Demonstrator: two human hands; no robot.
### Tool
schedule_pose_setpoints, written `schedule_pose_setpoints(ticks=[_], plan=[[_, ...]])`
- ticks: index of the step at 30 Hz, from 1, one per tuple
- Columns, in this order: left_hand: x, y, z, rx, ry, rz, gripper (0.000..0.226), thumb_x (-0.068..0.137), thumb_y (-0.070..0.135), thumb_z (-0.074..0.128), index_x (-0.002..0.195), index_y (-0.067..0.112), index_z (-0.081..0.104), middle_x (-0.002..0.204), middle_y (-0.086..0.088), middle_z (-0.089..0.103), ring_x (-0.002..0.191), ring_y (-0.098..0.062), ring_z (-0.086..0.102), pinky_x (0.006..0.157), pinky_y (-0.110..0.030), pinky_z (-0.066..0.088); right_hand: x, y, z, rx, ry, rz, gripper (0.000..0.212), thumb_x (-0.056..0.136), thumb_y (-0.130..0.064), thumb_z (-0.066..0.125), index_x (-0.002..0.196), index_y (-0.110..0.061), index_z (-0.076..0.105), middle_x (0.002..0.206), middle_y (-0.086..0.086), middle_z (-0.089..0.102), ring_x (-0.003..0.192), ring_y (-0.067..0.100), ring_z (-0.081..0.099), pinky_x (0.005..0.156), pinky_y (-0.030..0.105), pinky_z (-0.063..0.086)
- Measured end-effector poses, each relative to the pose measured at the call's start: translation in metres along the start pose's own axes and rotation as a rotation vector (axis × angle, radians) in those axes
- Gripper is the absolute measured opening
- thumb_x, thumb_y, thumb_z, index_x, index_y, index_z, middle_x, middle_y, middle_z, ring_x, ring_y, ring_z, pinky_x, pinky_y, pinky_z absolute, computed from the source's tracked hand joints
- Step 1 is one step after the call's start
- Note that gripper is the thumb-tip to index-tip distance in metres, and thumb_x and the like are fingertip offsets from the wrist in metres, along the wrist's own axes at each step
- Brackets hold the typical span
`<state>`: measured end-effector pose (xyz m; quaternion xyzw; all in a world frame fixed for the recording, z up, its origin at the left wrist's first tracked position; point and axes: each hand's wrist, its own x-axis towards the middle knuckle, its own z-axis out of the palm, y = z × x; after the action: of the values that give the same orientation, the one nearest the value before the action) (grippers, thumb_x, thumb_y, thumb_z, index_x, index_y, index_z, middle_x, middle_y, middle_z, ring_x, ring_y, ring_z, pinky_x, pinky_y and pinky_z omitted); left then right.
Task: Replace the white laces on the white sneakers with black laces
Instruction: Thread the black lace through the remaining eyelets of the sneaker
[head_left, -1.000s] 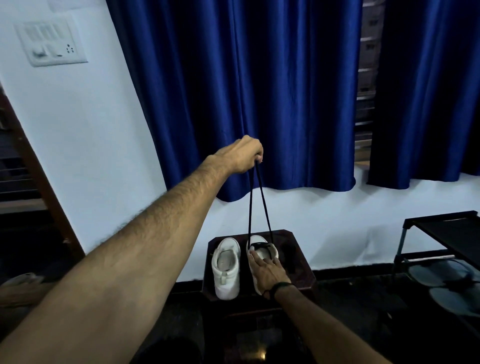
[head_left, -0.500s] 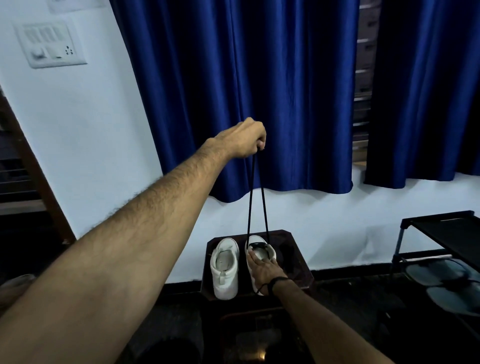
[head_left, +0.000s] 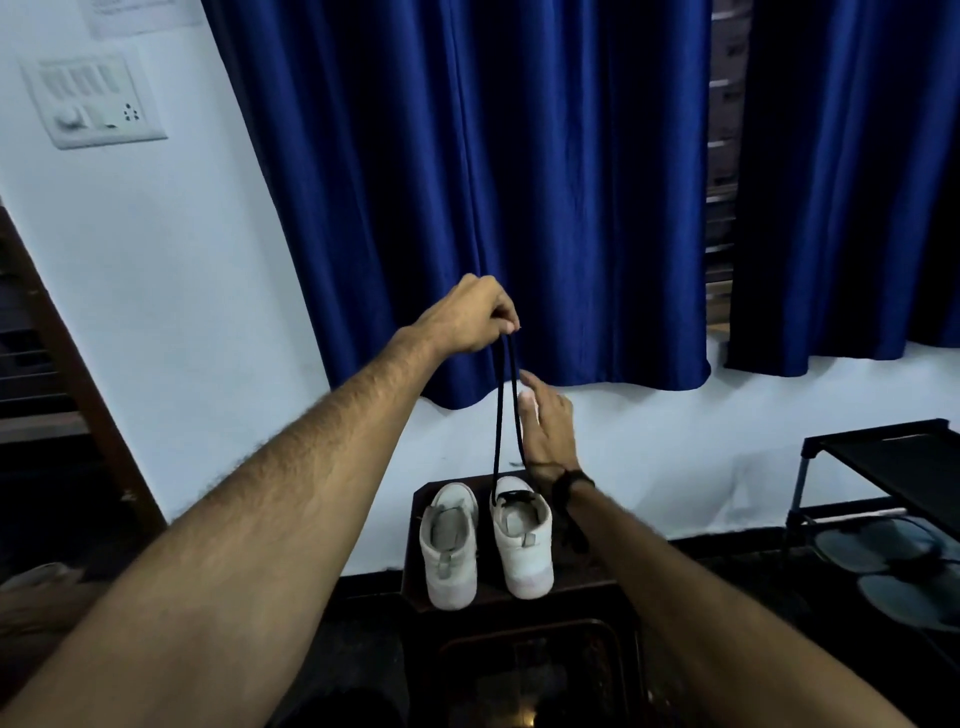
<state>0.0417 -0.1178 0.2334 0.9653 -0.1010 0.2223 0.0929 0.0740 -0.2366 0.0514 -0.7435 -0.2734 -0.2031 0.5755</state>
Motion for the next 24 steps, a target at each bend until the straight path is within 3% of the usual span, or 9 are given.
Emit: schedule_pose_setpoints(ticks=[3, 7, 10, 13, 15, 19, 22, 24], plan=[[0.003, 0.004, -0.002, -0.034, 0.078, -0.016, 0.011, 0.086, 0.012, 0.073, 0.095, 0.016, 0.078, 0.081, 0.007, 0.073, 0.071, 0.001, 0.067, 0.078, -0.025, 0.058, 0.032, -0.028, -0.011, 0.331, -0.2, 0.041, 0.042, 0.104, -0.04, 0.029, 0.118, -0.021, 0.064, 0.105, 0.0, 0.072, 0.105, 0.006, 0.061, 0.098, 0.025, 0.042], [0.005, 0.004, 0.001, -0.094, 0.119, -0.051, 0.008, 0.087, 0.011, 0.071, 0.09, 0.016, 0.077, 0.077, 0.001, 0.073, 0.066, -0.005, 0.069, 0.072, -0.03, 0.06, 0.051, -0.034, -0.021, 0.387, -0.208, 0.009, 0.033, 0.104, -0.027, 0.04, 0.112, -0.007, 0.066, 0.086, -0.007, 0.068, 0.091, 0.004, 0.059, 0.087, 0.023, 0.042], [0.004, 0.001, 0.008, -0.111, 0.176, -0.066, 0.01, 0.089, 0.014, 0.067, 0.09, 0.017, 0.077, 0.08, 0.002, 0.073, 0.073, -0.007, 0.068, 0.076, -0.031, 0.059, 0.056, -0.036, -0.025, 0.37, -0.248, 0.057, 0.033, 0.103, -0.022, 0.042, 0.109, -0.001, 0.066, 0.081, -0.014, 0.062, 0.083, 0.003, 0.054, 0.081, 0.016, 0.04], [0.001, -0.006, 0.012, -0.127, 0.236, -0.088, 0.012, 0.09, 0.014, 0.066, 0.091, 0.017, 0.077, 0.082, 0.002, 0.073, 0.075, -0.011, 0.068, 0.079, -0.033, 0.058, 0.048, -0.031, -0.027, 0.379, -0.346, 0.117, 0.033, 0.104, -0.022, 0.038, 0.104, -0.003, 0.065, 0.077, 0.0, 0.056, 0.073, 0.002, 0.051, 0.072, 0.005, 0.038], [-0.001, -0.014, 0.017, -0.147, 0.27, -0.119, 0.012, 0.09, 0.013, 0.066, 0.09, 0.017, 0.077, 0.083, 0.002, 0.074, 0.076, -0.012, 0.069, 0.079, -0.034, 0.058, 0.044, -0.023, -0.027, 0.38, -0.376, 0.156, 0.034, 0.105, -0.022, 0.035, 0.101, -0.003, 0.063, 0.077, -0.001, 0.053, 0.068, -0.003, 0.05, 0.068, 0.002, 0.037], [-0.013, -0.033, 0.032, -0.202, 0.371, -0.22, 0.01, 0.09, 0.014, 0.067, 0.09, 0.017, 0.077, 0.084, 0.002, 0.074, 0.073, -0.013, 0.069, 0.078, -0.035, 0.058, 0.038, -0.007, -0.024, 0.331, -0.38, 0.253, 0.039, 0.104, -0.015, 0.038, 0.104, 0.019, 0.057, 0.087, -0.012, 0.06, 0.074, -0.012, 0.054, 0.069, -0.001, 0.036], [-0.025, -0.049, 0.044, -0.281, 0.453, -0.309, 0.011, 0.091, 0.011, 0.066, 0.093, 0.013, 0.077, 0.087, -0.001, 0.075, 0.076, -0.015, 0.07, 0.078, -0.034, 0.059, 0.029, 0.006, -0.021, 0.348, -0.39, 0.319, 0.03, 0.102, -0.012, 0.043, 0.083, 0.001, 0.063, 0.104, 0.009, 0.065, 0.075, 0.003, 0.051, 0.065, 0.003, 0.039], [-0.037, -0.06, 0.054, -0.314, 0.502, -0.374, 0.012, 0.091, 0.007, 0.065, 0.086, 0.01, 0.076, 0.08, -0.004, 0.073, 0.073, -0.021, 0.07, 0.073, -0.036, 0.059, 0.024, 0.014, -0.021, 0.357, -0.371, 0.334, 0.022, 0.101, -0.01, 0.045, 0.1, -0.004, 0.066, 0.087, 0.008, 0.061, 0.074, 0.008, 0.047, 0.063, 0.007, 0.039]])
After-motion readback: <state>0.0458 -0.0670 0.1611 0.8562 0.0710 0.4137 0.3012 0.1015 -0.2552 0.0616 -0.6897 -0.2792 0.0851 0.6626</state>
